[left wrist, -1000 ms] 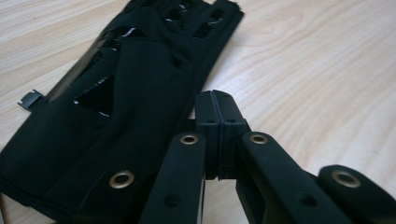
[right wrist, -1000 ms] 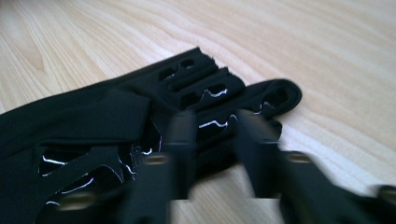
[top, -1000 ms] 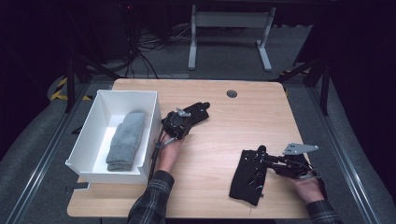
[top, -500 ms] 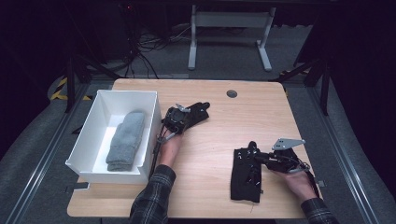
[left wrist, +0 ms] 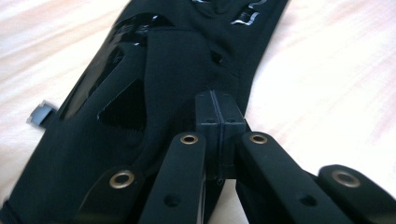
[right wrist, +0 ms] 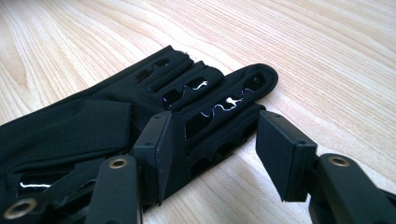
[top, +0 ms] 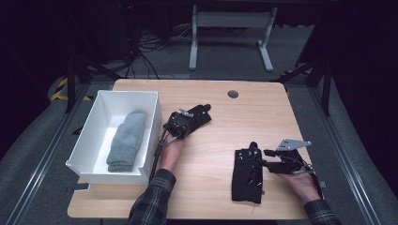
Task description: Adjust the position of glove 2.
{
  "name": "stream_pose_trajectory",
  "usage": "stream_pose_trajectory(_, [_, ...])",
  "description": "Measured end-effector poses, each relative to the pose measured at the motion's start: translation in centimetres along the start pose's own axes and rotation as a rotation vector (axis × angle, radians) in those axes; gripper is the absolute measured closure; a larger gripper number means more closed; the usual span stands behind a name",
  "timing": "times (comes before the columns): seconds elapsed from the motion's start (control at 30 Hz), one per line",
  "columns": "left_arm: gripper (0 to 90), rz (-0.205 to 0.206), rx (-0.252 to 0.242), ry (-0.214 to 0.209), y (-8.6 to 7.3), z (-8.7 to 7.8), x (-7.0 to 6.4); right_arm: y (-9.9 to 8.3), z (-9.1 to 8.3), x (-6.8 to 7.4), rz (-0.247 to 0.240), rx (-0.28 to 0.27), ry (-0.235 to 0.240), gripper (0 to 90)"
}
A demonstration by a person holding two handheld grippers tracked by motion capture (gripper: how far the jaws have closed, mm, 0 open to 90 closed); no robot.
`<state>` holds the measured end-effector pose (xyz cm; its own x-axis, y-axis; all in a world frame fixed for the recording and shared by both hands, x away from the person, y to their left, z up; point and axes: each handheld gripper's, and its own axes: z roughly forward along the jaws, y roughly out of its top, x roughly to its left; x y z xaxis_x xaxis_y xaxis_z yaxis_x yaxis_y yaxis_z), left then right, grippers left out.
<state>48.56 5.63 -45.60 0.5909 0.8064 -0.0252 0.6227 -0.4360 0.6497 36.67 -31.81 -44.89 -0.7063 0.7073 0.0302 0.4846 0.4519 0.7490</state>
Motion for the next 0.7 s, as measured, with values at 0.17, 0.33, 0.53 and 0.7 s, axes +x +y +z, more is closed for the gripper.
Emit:
stream_pose_trajectory(0.17, [90.0, 0.034, 0.010, -0.051, -0.9, -0.7, -1.4, 0.0, 0.1, -0.1, 0.008, -0.003, -0.001, 44.2])
stream_pose_trajectory(0.33, [90.0, 0.048, 0.014, -0.104, -1.8, -1.5, -2.6, -0.1, 0.1, -0.3, 0.016, -0.003, -0.001, 37.9])
stream_pose_trajectory(0.53, [90.0, 0.077, 0.028, -0.156, -2.6, -2.2, -4.0, -0.4, -0.1, -0.7, 0.034, -0.002, -0.009, 36.7])
stream_pose_trajectory(0.7, [90.0, 0.112, 0.037, -0.218, -3.4, -2.8, -5.9, -0.6, -0.2, -0.8, 0.037, 0.001, -0.012, 35.8])
